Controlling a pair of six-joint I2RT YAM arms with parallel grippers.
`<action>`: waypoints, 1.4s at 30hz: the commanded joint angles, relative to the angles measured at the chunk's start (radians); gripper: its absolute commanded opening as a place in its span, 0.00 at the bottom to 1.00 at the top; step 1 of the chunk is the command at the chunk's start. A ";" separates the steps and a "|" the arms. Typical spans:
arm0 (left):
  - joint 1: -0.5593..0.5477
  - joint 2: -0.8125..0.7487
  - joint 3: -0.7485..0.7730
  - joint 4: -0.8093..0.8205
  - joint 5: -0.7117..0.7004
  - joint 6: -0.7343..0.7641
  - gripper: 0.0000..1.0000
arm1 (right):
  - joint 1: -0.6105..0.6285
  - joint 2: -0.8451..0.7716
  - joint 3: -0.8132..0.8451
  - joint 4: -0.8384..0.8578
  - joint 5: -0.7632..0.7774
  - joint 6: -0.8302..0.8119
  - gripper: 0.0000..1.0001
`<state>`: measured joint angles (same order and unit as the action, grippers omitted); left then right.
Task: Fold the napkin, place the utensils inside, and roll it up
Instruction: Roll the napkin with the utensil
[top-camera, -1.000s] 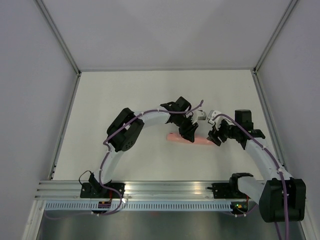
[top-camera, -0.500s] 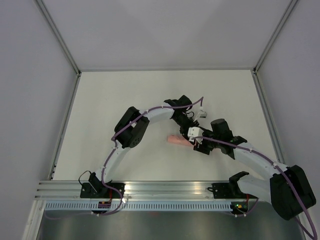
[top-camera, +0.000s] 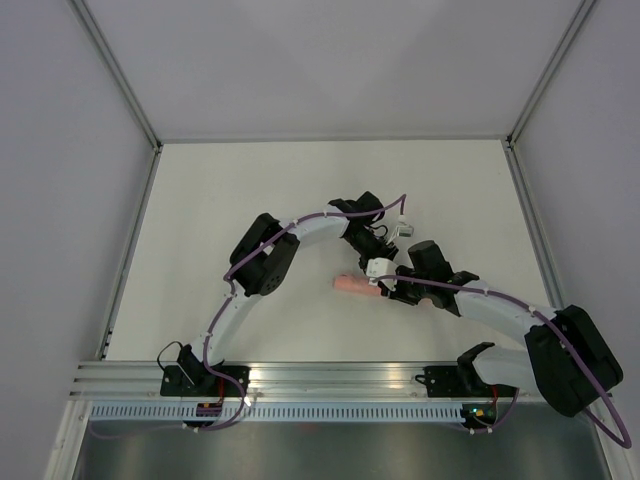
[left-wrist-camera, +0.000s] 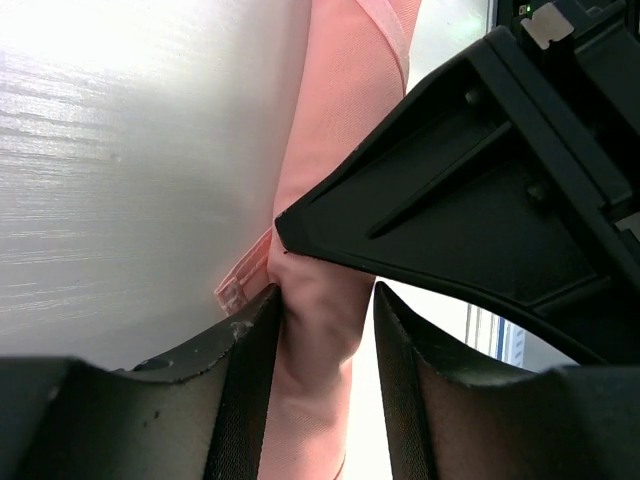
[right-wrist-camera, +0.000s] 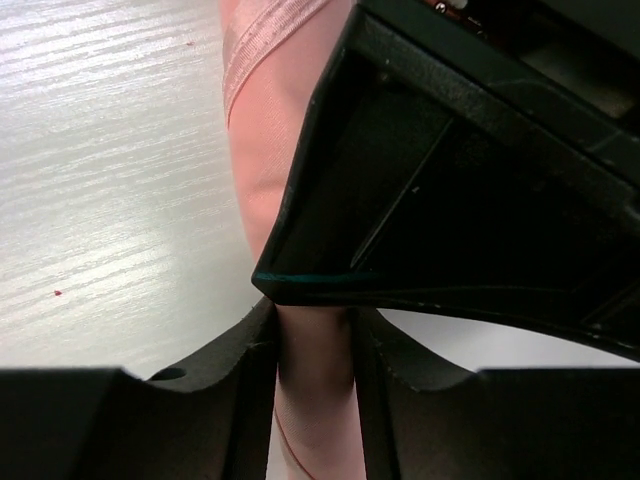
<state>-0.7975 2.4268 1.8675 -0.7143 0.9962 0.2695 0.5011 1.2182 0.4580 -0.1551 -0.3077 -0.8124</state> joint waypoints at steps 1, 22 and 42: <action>0.004 0.034 -0.008 -0.030 -0.117 -0.016 0.50 | 0.002 0.009 0.004 0.032 0.038 0.021 0.38; 0.230 -0.346 -0.197 0.369 -0.476 -0.481 0.54 | -0.004 0.283 0.235 -0.159 0.035 0.180 0.28; 0.262 -0.759 -0.751 0.616 -0.628 -0.693 0.53 | -0.154 0.806 0.754 -0.304 0.002 0.686 0.27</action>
<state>-0.5343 1.7767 1.1488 -0.1783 0.3897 -0.3580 0.3649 1.9171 1.2045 -0.3767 -0.3847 -0.2649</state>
